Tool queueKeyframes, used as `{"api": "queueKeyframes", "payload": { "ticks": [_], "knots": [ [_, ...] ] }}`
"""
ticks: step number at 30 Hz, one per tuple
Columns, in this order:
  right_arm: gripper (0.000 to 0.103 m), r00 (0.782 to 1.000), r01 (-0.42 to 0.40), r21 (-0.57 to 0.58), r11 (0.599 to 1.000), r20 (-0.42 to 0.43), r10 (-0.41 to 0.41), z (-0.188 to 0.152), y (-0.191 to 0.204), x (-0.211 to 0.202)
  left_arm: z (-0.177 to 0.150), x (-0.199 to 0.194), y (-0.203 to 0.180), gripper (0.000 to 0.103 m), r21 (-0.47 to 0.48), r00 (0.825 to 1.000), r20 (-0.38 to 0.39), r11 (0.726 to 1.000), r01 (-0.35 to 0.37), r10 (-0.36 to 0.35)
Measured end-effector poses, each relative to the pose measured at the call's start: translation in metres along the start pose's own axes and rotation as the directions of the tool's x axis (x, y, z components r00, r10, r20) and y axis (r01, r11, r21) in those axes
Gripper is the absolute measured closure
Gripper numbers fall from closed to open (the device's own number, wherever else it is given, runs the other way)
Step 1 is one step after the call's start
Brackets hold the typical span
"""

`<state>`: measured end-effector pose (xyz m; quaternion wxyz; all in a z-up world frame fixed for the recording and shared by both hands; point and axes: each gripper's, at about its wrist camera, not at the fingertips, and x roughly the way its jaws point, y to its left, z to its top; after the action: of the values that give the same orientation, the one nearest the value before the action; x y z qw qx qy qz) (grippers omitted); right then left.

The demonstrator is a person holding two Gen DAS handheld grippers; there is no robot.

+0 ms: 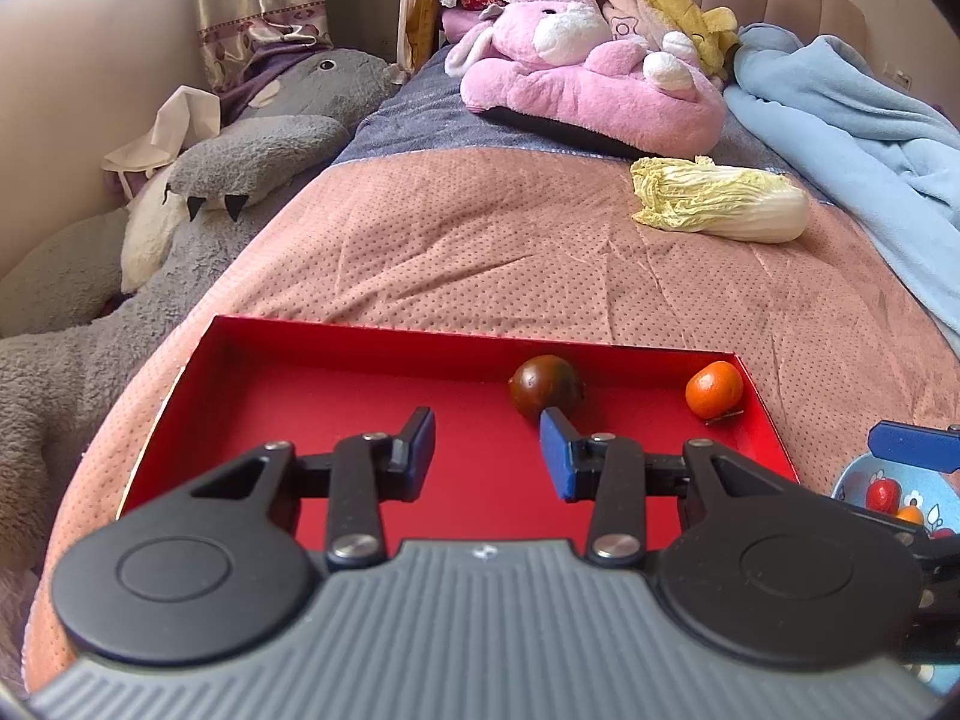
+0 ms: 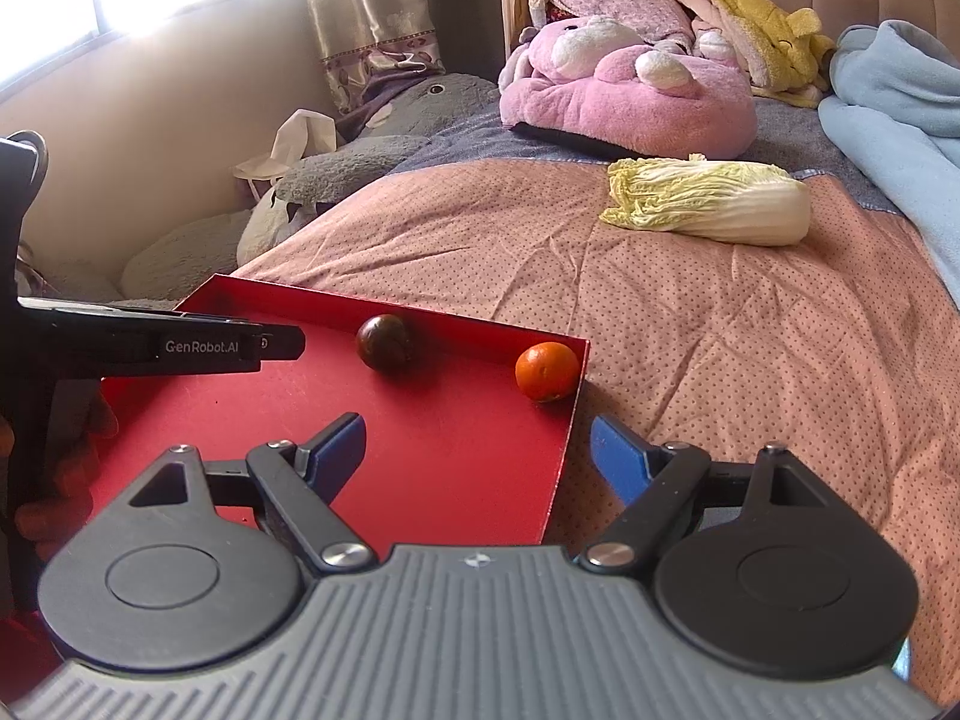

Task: Organize fruits
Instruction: 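Move both open grippers back over the red tray, then grasp the small orange tomato with the right gripper while the left grasps the dark brown tomato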

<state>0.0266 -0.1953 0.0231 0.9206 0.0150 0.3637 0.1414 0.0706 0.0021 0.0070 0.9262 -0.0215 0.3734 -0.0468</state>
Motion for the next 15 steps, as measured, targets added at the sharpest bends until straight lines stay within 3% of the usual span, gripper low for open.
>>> {"api": "queueKeyframes", "payload": {
  "ticks": [15],
  "knots": [
    [0.018,0.999,-0.020,-0.017,1.000,0.029,0.021,0.025,0.002,0.032,0.005,0.010,0.010,0.061,-0.036,1.000,-0.021,0.999,-0.002,0.001]
  ]
}}
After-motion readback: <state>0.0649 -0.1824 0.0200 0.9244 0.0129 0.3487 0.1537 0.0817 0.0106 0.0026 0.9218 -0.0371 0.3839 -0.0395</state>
